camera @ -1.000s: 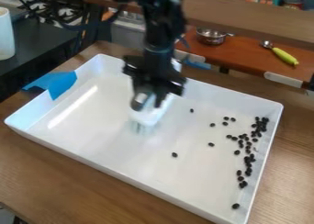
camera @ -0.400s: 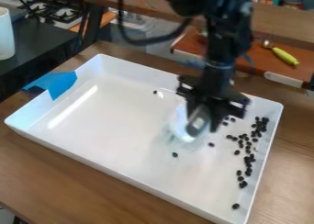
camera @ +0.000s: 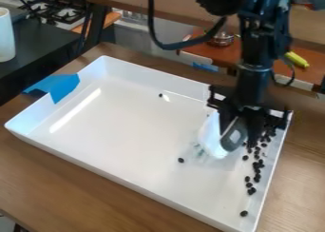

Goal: Sweep into pile

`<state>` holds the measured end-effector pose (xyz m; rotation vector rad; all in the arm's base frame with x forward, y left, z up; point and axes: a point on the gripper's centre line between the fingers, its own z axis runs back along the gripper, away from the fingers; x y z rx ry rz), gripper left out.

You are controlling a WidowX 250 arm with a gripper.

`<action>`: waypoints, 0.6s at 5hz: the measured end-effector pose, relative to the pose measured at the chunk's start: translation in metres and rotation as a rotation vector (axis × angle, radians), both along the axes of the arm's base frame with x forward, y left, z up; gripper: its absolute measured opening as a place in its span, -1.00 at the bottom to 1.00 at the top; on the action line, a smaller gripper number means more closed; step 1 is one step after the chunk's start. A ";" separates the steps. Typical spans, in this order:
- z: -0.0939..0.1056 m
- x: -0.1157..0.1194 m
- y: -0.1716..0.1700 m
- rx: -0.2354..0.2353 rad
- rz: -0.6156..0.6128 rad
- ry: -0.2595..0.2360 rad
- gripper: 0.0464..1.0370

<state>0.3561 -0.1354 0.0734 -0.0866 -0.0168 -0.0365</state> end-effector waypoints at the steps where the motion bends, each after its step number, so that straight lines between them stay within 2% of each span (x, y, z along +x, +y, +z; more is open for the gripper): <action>1: 0.008 0.001 -0.011 -0.065 -0.005 0.012 -0.09; 2: 0.012 0.006 -0.009 -0.149 0.023 0.015 -0.09; 3: 0.010 0.011 0.002 -0.190 0.047 0.005 -0.09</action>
